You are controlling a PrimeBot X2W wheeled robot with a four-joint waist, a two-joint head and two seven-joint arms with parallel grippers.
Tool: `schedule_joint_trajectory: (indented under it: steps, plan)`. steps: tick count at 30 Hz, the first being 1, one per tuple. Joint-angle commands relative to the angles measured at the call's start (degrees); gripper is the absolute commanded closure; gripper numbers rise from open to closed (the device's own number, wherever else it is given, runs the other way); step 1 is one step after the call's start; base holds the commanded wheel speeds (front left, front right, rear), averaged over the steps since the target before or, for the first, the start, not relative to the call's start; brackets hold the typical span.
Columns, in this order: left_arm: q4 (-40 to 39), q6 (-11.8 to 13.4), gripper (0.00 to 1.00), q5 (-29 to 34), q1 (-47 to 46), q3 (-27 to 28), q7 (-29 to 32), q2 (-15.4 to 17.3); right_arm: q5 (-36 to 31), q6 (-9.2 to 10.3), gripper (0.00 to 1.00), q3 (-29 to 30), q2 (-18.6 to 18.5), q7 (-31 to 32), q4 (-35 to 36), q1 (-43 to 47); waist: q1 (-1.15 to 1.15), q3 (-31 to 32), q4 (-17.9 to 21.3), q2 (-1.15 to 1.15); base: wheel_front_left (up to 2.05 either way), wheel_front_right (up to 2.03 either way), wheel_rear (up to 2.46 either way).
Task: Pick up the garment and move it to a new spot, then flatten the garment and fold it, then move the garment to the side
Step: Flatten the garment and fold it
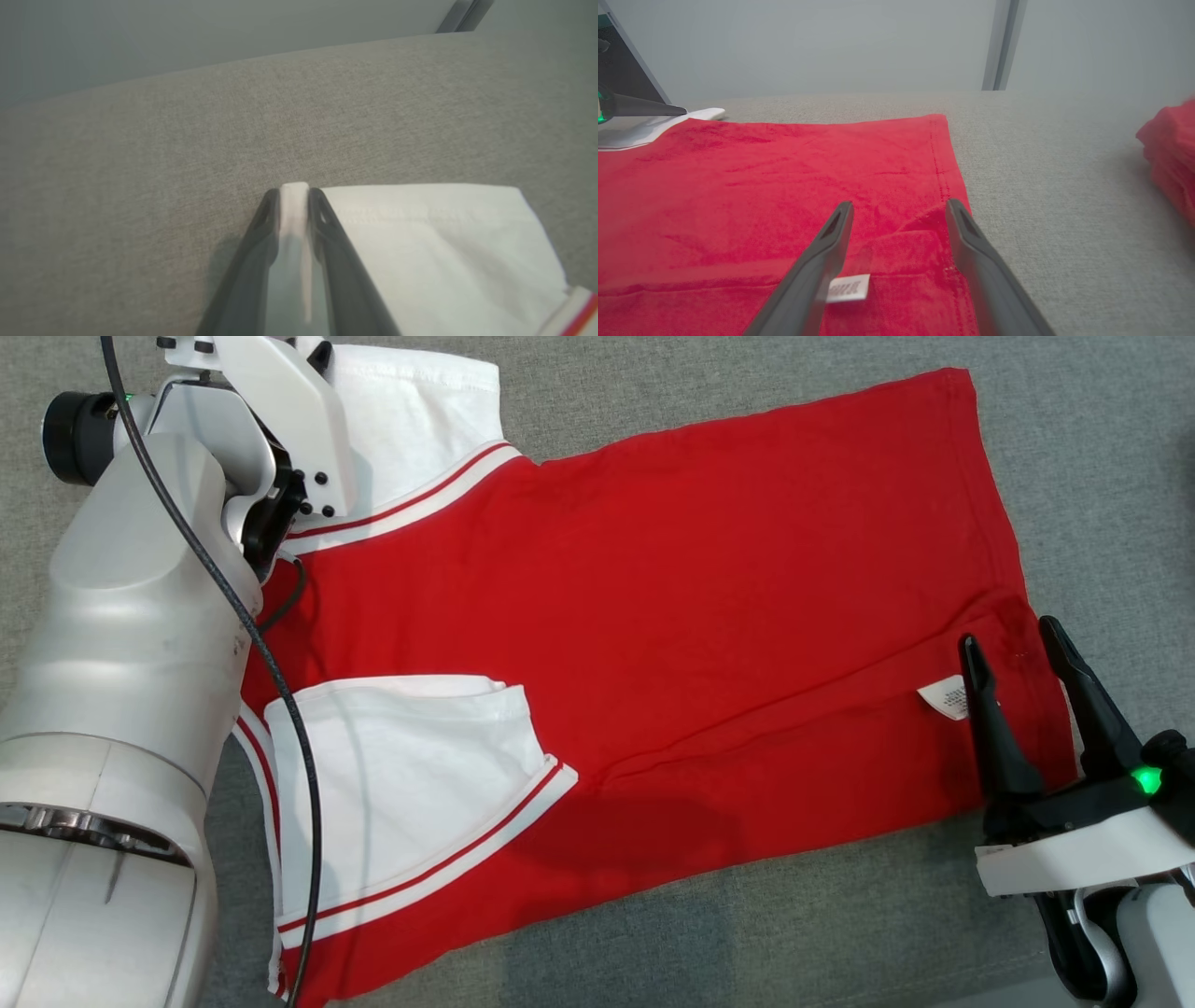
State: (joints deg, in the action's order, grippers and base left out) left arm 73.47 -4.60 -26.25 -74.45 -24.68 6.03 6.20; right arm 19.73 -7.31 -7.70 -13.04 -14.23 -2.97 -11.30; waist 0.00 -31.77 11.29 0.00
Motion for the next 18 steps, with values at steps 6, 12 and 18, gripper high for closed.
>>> schedule_joint_trajectory:
  steps: [6,12,18]
  plan:
    - [-0.7,-1.6,1.00,-0.9,-2.2,0.2,-1.9,0.8,0.9,-0.18,0.00,-0.2,-1.7,-0.8,1.9,-1.3,0.00,0.2,-1.0,0.00,0.00,0.00,0.00]
    - [-1.4,-2.4,1.00,-2.1,-2.7,0.0,-3.0,0.1,9.4,-0.18,0.00,-1.3,-5.4,0.2,-0.7,-5.7,0.00,0.8,-2.4,0.00,0.00,0.00,0.00]
    - [-2.9,-2.8,1.00,-3.6,-4.3,-0.7,-2.3,-0.2,22.3,-0.18,0.00,-3.4,-12.9,10.8,-4.0,-14.9,0.00,0.3,-3.9,0.00,0.00,0.00,0.00]
